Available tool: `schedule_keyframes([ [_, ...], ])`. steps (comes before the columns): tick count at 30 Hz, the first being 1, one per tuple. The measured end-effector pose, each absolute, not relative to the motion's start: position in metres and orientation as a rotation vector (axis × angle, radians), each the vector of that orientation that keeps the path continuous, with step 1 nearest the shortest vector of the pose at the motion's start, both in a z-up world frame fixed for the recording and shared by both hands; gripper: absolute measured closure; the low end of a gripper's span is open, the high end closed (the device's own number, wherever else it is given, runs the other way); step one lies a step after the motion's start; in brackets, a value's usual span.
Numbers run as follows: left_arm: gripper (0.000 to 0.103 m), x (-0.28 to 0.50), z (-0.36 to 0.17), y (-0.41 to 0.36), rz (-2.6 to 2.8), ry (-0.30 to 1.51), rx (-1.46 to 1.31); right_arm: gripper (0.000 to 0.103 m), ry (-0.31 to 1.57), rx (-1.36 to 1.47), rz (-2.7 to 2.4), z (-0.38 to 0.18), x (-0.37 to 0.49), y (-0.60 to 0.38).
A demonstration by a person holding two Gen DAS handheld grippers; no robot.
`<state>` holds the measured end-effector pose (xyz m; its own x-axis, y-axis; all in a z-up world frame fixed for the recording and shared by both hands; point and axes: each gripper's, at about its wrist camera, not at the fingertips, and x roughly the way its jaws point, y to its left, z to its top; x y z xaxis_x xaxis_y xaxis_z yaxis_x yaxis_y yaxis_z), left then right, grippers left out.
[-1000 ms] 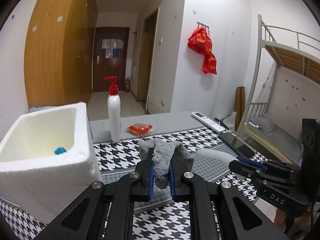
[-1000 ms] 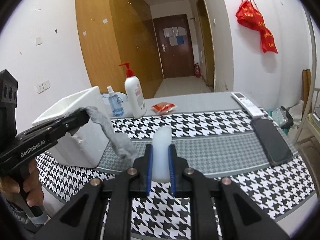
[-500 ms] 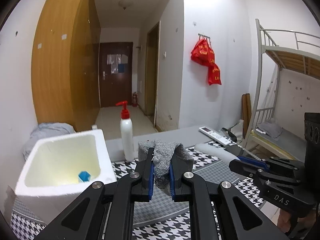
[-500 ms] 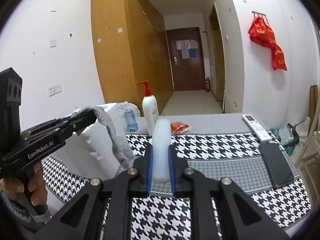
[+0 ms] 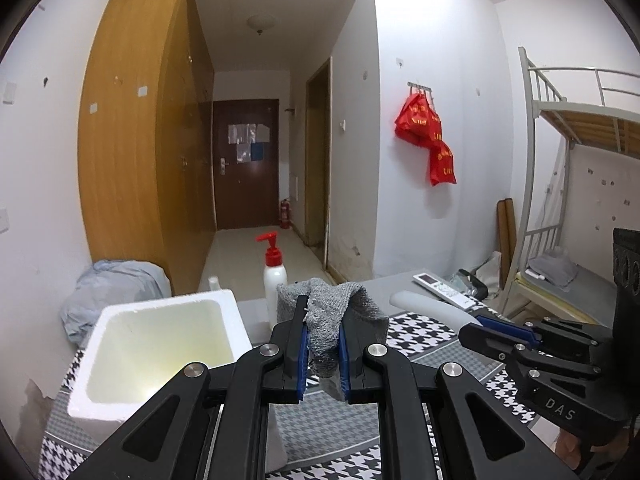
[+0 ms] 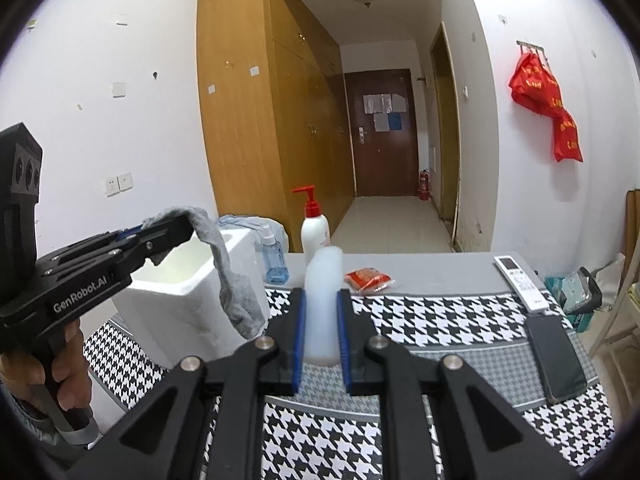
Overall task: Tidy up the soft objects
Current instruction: 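Carry the sock over the foam box with the left gripper while the right carries the stick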
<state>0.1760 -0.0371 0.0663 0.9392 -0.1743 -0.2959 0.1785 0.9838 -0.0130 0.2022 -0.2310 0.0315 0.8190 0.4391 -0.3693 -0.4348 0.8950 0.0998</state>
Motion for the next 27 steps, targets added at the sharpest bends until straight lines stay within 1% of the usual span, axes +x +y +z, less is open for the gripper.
schedule_keyframes([
  [6,0.09,0.177,0.073,-0.033,-0.179,0.293,0.015,0.085,0.373,0.009,0.479,0.039,0.202,-0.227],
  [13,0.09,0.176,0.093,-0.03,-0.178,0.269,0.02,0.085,0.369,0.004,0.486,0.041,0.205,-0.223],
  [27,0.09,0.178,0.124,-0.002,-0.106,0.24,0.006,0.085,0.356,-0.014,0.544,0.05,0.204,-0.204],
])
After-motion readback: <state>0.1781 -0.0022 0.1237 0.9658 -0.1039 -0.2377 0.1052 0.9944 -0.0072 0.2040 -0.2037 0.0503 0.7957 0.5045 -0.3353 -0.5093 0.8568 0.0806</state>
